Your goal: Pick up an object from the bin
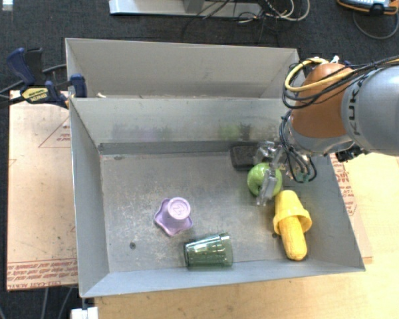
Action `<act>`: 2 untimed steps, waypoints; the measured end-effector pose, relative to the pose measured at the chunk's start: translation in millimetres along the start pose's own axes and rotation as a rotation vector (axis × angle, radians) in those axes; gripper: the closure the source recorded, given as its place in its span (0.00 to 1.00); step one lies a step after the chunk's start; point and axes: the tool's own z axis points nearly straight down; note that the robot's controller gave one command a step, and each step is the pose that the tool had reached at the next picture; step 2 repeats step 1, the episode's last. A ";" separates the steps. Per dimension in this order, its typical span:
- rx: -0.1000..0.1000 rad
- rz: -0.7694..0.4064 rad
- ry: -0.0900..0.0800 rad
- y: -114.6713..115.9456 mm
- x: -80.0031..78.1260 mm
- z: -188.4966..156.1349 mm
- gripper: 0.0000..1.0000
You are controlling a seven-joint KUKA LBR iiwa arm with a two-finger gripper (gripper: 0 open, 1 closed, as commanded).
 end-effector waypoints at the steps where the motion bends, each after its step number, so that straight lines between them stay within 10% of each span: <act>1: 0.002 0.002 -0.002 -1.6 1.9 6.1 0.00; 2: 0.002 0.002 -0.002 -1.6 1.9 6.1 0.00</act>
Offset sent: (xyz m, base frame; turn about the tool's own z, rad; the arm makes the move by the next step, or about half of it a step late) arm 0.0000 0.0000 0.0000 0.0000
